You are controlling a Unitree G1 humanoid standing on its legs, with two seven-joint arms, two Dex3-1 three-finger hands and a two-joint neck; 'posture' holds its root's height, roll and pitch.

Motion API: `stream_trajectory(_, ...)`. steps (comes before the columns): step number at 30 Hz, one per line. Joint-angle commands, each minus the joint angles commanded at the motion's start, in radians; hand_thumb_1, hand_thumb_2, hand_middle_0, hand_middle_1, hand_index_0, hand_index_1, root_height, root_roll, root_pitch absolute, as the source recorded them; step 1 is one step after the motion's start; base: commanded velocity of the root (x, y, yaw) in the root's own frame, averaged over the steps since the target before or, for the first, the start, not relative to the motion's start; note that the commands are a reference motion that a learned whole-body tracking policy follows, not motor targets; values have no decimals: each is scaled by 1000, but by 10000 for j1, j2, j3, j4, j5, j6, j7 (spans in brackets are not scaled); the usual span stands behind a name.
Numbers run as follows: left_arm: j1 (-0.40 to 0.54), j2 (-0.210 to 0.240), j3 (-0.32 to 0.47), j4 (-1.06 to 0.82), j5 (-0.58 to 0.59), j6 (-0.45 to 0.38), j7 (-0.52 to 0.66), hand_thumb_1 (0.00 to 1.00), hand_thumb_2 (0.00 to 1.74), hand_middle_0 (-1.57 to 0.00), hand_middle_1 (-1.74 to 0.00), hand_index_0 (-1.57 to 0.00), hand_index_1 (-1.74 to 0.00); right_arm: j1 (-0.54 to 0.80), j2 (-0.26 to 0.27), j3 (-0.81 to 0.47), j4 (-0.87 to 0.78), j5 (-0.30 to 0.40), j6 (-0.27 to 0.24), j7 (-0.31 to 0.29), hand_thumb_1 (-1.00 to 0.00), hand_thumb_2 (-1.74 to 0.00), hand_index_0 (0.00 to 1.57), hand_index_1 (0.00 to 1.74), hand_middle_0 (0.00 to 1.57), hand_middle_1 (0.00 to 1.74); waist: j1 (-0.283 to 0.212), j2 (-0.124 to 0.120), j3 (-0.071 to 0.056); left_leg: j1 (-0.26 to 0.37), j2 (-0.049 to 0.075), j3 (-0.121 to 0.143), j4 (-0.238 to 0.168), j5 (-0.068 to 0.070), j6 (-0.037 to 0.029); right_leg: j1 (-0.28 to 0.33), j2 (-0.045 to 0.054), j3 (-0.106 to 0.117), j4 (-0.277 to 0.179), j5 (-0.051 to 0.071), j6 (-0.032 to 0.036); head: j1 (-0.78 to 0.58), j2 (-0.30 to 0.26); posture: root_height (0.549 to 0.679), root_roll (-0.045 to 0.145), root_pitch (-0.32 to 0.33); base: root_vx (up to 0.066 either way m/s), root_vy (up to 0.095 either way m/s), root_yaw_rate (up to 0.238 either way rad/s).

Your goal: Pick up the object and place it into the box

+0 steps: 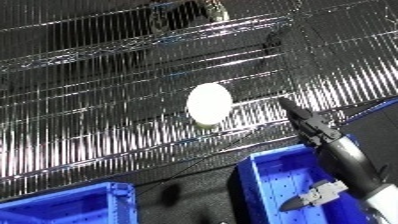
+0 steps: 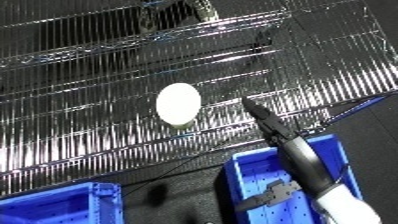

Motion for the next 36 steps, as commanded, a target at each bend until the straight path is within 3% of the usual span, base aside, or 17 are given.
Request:
stream_trajectory(21,-304,104,-406,-578,-104,152,165,0,0,0,0,0,0,-1187,-191,363,850,308,256,-339,0,0,0,0,0,0,127,293,287,-738,-252,227,1007,-435,216,-950,-73,113,991,-135,16,543,49,614,52,36,24,28,31)
stream_trajectory(30,-373,146,-692,-709,-227,199,219,0,0,0,0,0,0,-2142,-156,798,2021,147,180,-561,0,0,0,0,0,0,285,467,419,-925,-337,213,1140,-466,274,-1211,-153,117,1123,-80,17,1083,354,611,53,40,0,25,28)
stream_trajectory(36,-413,174,-861,-725,-324,182,205,0,0,0,0,0,0,-2885,-75,1199,2694,73,264,-589,0,0,0,0,0,0,404,590,519,-1074,-411,194,1273,-503,321,-1411,-207,108,1274,-78,-13,1361,878,608,54,42,4,22,34)
